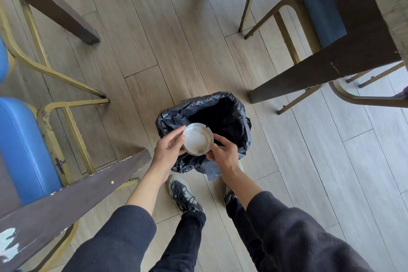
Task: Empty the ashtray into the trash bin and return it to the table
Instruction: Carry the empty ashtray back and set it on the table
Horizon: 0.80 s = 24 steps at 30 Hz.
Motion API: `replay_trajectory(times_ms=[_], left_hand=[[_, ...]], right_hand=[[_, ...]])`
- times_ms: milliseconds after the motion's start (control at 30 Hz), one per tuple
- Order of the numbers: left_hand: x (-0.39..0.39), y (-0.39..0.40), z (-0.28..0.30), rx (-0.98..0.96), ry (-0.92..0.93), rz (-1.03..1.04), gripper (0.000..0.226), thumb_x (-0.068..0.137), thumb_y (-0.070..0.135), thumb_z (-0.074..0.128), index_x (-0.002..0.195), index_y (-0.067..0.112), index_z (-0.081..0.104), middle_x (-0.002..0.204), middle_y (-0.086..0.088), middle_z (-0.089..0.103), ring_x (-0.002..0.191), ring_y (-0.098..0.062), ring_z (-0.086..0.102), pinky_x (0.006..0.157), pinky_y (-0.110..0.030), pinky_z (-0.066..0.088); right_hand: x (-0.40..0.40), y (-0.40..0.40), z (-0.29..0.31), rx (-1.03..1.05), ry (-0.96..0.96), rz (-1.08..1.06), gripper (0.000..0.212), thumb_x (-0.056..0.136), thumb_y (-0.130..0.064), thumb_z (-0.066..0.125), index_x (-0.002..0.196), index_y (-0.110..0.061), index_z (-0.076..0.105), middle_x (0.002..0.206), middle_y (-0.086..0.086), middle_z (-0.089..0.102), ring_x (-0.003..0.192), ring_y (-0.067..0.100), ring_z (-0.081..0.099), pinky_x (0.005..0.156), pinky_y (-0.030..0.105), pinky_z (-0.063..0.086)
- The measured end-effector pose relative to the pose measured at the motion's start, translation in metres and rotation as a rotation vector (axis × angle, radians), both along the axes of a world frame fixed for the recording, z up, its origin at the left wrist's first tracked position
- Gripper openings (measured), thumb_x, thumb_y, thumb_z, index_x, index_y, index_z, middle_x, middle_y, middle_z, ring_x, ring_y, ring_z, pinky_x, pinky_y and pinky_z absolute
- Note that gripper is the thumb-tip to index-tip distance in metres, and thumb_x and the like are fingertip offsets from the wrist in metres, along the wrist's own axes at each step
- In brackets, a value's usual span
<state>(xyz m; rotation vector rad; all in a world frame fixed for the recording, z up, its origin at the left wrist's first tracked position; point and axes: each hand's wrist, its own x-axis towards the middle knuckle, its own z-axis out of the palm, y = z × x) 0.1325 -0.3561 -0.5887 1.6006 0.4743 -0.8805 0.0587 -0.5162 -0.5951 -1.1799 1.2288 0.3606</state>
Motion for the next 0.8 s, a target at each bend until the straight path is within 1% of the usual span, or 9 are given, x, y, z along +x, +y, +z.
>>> replay_trajectory(times_ms=[133,233,333,400,467,533,667,733,800], left_hand=[[-0.005,0.001,-0.003,0.026,0.018,-0.065,0.042,0.103,0.011,0.059,0.139,0.031,0.062,0.138,-0.005,0.064,0.12,-0.022,0.066,0.098,-0.04,0.059],[-0.009,-0.003,0.001,0.022,0.046,-0.101,0.046,0.101,0.011,0.061,0.143,0.03,0.058,0.129,-0.003,0.065,0.115,-0.017,0.068,0.096,-0.036,0.059],[-0.014,-0.009,0.009,0.074,0.069,-0.132,0.043,0.099,0.01,0.062,0.137,0.028,0.057,0.126,-0.005,0.064,0.112,-0.022,0.069,0.094,-0.033,0.059],[-0.02,-0.009,0.019,0.105,0.077,-0.172,0.045,0.095,0.011,0.067,0.131,0.034,0.054,0.121,0.001,0.066,0.109,-0.02,0.07,0.094,-0.035,0.059],[-0.026,-0.01,0.031,0.136,0.05,-0.233,0.053,0.09,0.011,0.072,0.131,0.034,0.048,0.113,0.008,0.066,0.102,-0.015,0.07,0.088,-0.032,0.058],[-0.029,-0.01,0.046,0.166,-0.007,-0.276,0.061,0.087,0.002,0.073,0.133,0.03,0.042,0.114,0.002,0.064,0.095,-0.015,0.071,0.081,-0.027,0.056],[-0.032,-0.011,0.085,0.229,-0.088,-0.354,0.071,0.081,-0.005,0.077,0.124,0.029,0.031,0.123,-0.012,0.061,0.089,-0.022,0.073,0.08,-0.028,0.057],[-0.033,-0.013,0.112,0.262,-0.137,-0.388,0.074,0.077,0.003,0.082,0.126,0.026,0.032,0.122,-0.012,0.063,0.095,-0.026,0.073,0.08,-0.028,0.057],[-0.034,-0.015,0.143,0.277,-0.204,-0.412,0.082,0.07,0.017,0.086,0.134,0.026,0.036,0.122,-0.01,0.064,0.101,-0.028,0.071,0.084,-0.038,0.059]], right_hand=[[-0.003,-0.005,-0.002,-0.073,-0.063,0.229,0.058,0.092,-0.012,0.065,0.147,-0.021,0.053,0.11,0.011,0.077,0.097,0.022,0.075,0.083,0.034,0.063],[-0.008,-0.006,-0.002,-0.142,-0.065,0.473,0.09,0.076,-0.023,0.083,0.153,-0.025,0.037,0.126,0.007,0.066,0.109,0.022,0.069,0.091,0.033,0.058],[-0.014,-0.004,-0.003,-0.261,-0.059,0.662,0.114,0.059,-0.034,0.089,0.154,-0.026,0.026,0.136,0.01,0.052,0.123,0.027,0.056,0.104,0.045,0.051],[-0.017,-0.003,0.004,-0.326,-0.073,0.714,0.112,0.062,-0.024,0.091,0.153,-0.02,0.027,0.136,0.013,0.048,0.124,0.026,0.047,0.105,0.042,0.046],[-0.016,-0.004,0.019,-0.348,-0.099,0.707,0.107,0.063,-0.021,0.092,0.151,-0.019,0.03,0.135,0.012,0.046,0.116,0.019,0.042,0.098,0.038,0.045],[-0.012,-0.006,0.035,-0.356,-0.13,0.714,0.105,0.062,-0.022,0.093,0.149,-0.02,0.033,0.135,0.011,0.044,0.113,0.017,0.042,0.092,0.034,0.042],[-0.007,-0.012,0.072,-0.362,-0.223,0.777,0.102,0.061,-0.023,0.091,0.146,-0.016,0.036,0.134,0.01,0.047,0.124,0.025,0.048,0.092,0.031,0.042],[-0.007,-0.017,0.095,-0.368,-0.272,0.818,0.099,0.06,-0.024,0.091,0.143,-0.017,0.037,0.134,0.006,0.052,0.124,0.024,0.05,0.092,0.031,0.045],[-0.005,-0.025,0.124,-0.357,-0.306,0.852,0.099,0.061,-0.025,0.091,0.142,-0.018,0.036,0.132,0.002,0.054,0.12,0.022,0.053,0.094,0.038,0.05]])
